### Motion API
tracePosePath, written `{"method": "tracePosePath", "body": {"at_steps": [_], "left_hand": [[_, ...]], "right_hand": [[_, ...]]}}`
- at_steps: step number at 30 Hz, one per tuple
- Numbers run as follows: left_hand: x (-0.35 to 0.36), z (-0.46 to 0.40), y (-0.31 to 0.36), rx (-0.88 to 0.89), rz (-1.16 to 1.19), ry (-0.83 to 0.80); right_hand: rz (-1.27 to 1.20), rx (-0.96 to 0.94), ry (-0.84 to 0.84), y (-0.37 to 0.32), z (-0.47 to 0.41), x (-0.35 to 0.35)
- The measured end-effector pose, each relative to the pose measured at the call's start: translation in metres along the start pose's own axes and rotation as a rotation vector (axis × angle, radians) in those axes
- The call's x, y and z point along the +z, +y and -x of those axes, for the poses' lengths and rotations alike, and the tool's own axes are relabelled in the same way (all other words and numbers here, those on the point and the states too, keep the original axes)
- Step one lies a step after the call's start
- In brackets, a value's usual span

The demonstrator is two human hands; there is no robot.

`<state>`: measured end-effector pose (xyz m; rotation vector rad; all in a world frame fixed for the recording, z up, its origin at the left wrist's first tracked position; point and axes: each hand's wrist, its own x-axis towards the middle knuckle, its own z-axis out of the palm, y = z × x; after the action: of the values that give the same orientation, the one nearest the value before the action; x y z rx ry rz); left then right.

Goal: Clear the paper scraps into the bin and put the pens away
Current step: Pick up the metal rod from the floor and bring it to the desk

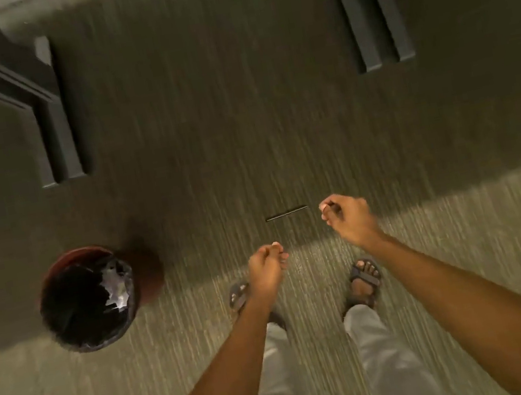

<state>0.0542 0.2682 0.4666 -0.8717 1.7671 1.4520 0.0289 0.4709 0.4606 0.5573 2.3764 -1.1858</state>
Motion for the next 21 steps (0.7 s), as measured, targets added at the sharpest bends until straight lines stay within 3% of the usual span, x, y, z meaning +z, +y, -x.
{"method": "tracePosePath", "body": {"at_steps": [6, 13, 17, 21], "left_hand": [[-0.002, -0.158, -0.099, 0.024, -0.255, 0.014], [0.011, -0.343, -0.185, -0.003, -0.453, -0.015], [0.036, -0.407, -0.207, 0.065, -0.511, -0.042], [0.056, -0.436, -0.215, 0.115, -0.54, -0.013]], "right_hand": [[-0.213, 0.307, 0.09, 0.104, -0.084, 0.127], [-0.281, 0.569, -0.031, 0.239, -0.183, 0.208], [-0.259, 0.604, -0.04, 0.279, -0.232, 0.231], [-0.234, 0.495, -0.032, 0.294, -0.265, 0.247]]}}
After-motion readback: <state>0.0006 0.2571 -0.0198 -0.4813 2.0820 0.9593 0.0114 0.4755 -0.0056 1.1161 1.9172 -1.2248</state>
